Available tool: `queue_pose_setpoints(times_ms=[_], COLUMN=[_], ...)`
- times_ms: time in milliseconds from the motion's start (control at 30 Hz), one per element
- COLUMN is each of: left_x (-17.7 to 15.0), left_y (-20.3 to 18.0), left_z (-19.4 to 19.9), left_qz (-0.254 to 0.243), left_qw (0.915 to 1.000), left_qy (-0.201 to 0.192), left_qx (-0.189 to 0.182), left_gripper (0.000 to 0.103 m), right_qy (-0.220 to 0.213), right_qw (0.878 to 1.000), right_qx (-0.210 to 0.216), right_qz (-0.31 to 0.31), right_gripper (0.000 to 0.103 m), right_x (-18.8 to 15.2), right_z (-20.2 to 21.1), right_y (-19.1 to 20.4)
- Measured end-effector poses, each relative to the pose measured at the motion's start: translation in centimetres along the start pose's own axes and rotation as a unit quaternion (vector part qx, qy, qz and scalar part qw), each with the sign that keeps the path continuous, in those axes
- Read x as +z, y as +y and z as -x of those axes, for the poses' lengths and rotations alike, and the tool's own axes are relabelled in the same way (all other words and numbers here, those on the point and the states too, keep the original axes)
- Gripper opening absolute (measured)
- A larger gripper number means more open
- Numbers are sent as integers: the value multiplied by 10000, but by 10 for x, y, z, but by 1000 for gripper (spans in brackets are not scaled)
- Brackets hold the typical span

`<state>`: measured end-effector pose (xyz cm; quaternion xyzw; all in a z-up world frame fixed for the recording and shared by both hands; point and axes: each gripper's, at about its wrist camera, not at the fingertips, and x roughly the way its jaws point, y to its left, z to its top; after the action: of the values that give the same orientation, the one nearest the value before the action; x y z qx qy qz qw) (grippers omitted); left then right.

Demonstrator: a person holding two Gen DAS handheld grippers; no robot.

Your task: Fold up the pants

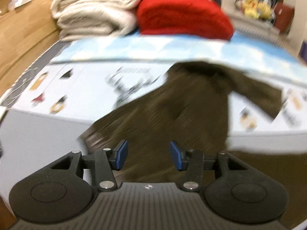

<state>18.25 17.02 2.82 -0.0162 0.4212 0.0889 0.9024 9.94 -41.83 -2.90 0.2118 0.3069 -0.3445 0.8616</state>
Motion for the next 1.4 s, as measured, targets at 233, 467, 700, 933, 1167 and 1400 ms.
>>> queue_pose_setpoints(times_ms=[233,467,700,933,1167,1400], left_x=[64,66,54,53,44,53], left_y=[-96,-155,-169,-183,-190,-178], left_z=[-17,-77,-141,-189,-212,-184], left_qz=[84,-175,-298,-375,-809,-1009], left_qw=[9944,9960,9957,9955,9949,9897], left_qy=[-621,-150,294,546,453,209], left_qx=[-846,-861,-825,-674,-390,-995], left_gripper=[14,15,27,55,12,7], right_qy=[-319,1180,2040,2594,2066,1089], right_qw=[9713,9054,8849,8826,8830,8726], right_qx=[2191,3758,3723,3661,3992,4761], right_qz=[869,1588,1917,1405,1349,-45], right_gripper=[17,20,47,47,3,3], right_x=[-14,-65,-126,-158,-133,-25], right_z=[22,4,-43,-91,-72,-32], right_y=[125,264,368,401,406,361])
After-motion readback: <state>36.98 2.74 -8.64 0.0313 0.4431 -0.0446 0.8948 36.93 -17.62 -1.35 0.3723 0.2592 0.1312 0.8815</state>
